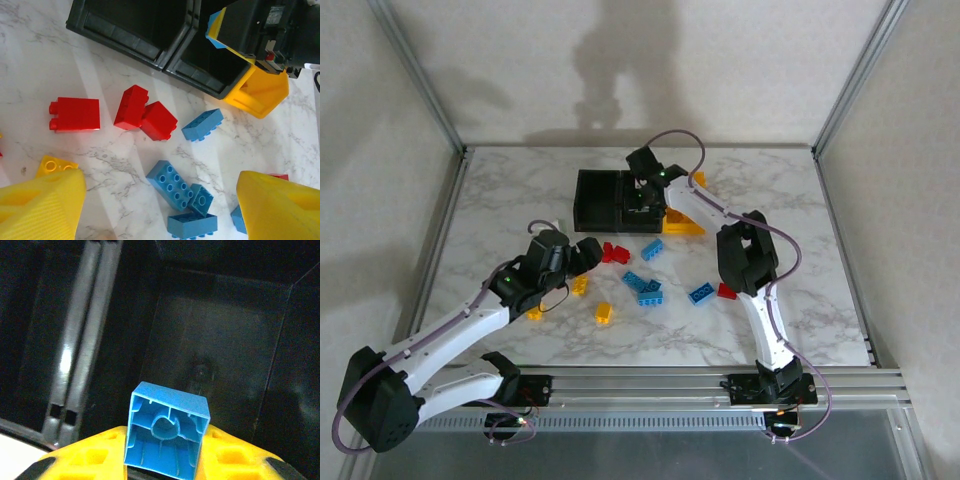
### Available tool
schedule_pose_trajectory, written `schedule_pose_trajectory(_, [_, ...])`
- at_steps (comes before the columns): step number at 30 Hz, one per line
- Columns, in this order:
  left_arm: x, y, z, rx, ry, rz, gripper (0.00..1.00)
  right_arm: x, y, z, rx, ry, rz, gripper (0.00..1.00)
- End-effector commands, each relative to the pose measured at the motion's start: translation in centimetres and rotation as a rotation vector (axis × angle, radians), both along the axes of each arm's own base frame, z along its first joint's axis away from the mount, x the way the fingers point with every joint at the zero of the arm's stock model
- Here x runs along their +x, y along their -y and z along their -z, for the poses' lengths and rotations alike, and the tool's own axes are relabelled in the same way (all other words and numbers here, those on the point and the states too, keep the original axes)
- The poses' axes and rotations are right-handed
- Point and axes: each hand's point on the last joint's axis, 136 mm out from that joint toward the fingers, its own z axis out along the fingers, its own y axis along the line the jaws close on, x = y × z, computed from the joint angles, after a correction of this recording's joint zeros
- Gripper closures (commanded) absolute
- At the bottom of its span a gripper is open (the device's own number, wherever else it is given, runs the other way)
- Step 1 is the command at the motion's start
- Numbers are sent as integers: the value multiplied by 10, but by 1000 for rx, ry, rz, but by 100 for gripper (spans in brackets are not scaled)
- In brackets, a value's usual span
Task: Sort the legos into containers by color
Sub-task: Place the lego in the container, then pick up the lego from the center of the table.
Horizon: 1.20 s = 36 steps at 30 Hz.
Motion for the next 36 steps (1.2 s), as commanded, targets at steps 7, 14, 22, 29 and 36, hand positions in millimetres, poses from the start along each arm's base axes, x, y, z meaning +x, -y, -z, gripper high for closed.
schedule_pose_trajectory(7, [-4,-3,4,0,-12,3,22,0,-5,15,-10,-26,7,64])
schedule_pose_trajectory(14, [-4,-4,4,-6,-10,1,21,0,-5,3,6,-6,10,55])
schedule_pose_trajectory(22, [-4,-5,0,-5,-5,-9,21,1,-7,-30,45,44,11,51])
schedule_pose_trajectory(29, [-2,-8,3,19,-23,-26,22,-17,-6,-76,105,115,-17,50])
schedule_pose_trajectory(36, [4,-21,17,110,-79,-79,23,-60,11,-82,127,105,-49,50])
